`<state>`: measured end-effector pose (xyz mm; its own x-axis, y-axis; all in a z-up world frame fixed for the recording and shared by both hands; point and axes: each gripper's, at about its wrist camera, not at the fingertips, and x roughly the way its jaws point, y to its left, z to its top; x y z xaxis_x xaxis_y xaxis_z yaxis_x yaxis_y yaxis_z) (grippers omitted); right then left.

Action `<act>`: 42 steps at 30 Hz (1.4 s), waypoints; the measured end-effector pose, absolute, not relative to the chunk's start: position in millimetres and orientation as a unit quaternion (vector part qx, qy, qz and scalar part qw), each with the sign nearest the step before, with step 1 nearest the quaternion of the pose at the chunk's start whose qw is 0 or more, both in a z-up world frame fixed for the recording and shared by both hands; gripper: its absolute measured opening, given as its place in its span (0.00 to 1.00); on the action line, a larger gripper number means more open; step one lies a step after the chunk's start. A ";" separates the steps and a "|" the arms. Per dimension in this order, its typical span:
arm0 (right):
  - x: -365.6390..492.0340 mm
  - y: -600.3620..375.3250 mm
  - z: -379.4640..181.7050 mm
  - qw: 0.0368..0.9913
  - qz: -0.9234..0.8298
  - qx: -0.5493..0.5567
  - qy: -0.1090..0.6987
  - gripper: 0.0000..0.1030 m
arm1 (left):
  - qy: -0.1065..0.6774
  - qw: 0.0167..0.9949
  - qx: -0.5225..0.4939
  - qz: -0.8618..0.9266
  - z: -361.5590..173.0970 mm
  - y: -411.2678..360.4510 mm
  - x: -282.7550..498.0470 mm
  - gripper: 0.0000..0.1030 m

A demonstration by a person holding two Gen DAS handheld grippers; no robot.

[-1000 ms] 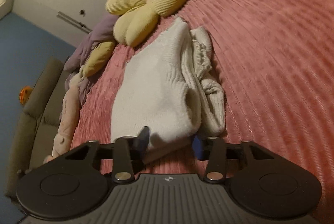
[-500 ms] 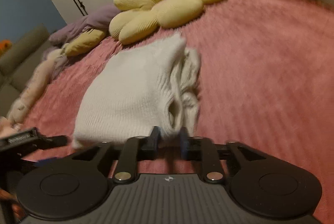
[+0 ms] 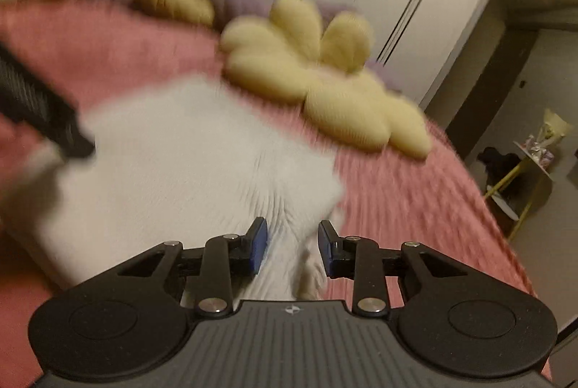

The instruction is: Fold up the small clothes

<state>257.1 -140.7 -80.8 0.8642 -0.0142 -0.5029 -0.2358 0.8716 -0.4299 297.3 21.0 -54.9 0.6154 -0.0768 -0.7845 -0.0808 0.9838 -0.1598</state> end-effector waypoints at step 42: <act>160.7 -166.6 -41.4 0.873 0.068 -0.042 0.480 0.96 | 0.472 0.880 -0.024 0.047 -20.8 11.6 195.1 1.00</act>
<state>160.7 -166.6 -41.4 0.5292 0.0779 -0.8449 -0.1585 0.9873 -0.0082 195.1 11.6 -20.8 0.5497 0.0598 -0.8332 -0.1045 0.9945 0.0024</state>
